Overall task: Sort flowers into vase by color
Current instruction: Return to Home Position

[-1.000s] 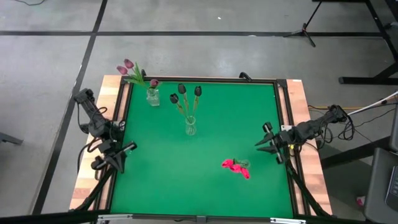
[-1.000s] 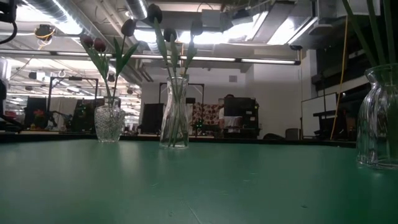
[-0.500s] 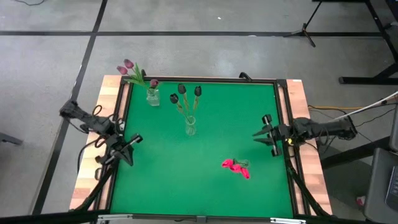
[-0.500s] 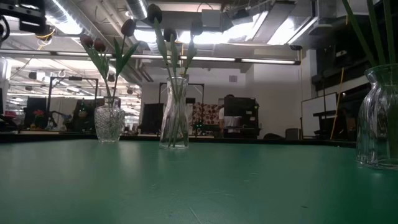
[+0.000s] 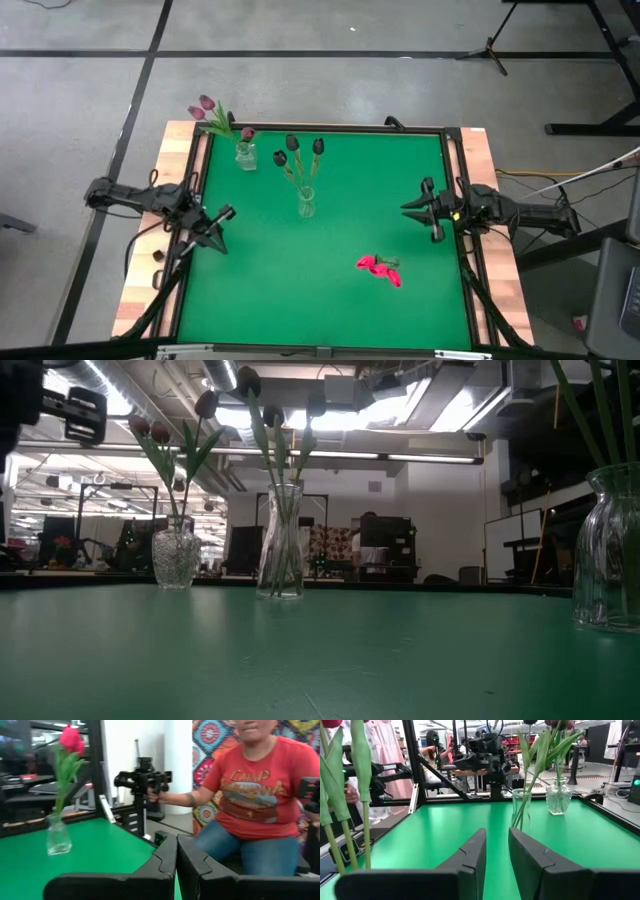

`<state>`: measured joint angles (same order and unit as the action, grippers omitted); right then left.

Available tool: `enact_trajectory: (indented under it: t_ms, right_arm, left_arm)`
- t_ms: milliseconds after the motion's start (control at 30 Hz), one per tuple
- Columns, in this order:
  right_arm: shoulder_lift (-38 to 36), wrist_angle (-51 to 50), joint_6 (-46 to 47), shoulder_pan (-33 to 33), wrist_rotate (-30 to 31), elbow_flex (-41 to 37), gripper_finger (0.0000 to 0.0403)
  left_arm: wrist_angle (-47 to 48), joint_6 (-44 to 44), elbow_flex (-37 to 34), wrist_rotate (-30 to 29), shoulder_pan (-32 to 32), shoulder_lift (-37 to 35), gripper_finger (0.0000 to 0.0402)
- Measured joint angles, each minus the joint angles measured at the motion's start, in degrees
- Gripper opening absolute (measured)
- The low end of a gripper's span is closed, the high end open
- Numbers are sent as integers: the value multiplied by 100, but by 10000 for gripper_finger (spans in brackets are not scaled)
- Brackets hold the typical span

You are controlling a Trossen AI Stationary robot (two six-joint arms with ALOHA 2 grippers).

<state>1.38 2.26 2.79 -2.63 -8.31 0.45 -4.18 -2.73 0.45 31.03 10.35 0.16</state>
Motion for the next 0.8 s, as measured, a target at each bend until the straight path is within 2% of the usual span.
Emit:
enact_trajectory:
  t_ms: [333,400,533,733,800]
  right_arm:
    - [3,2,14,0,-29,-1,83]
    - [3,2,-42,0,-29,-1,83]
    - [3,2,-154,0,-29,-1,83]
    - [3,0,-160,0,-25,-3,83]
    - [3,1,-160,0,-25,-3,83]
  left_arm:
    - [14,-171,0,39,-459,7,0]
    - [16,-145,0,-119,-554,7,0]
    - [70,-144,2,-983,-694,7,0]
    - [355,-305,4,-2937,-710,9,0]
    - [379,-317,4,-3215,-711,15,0]
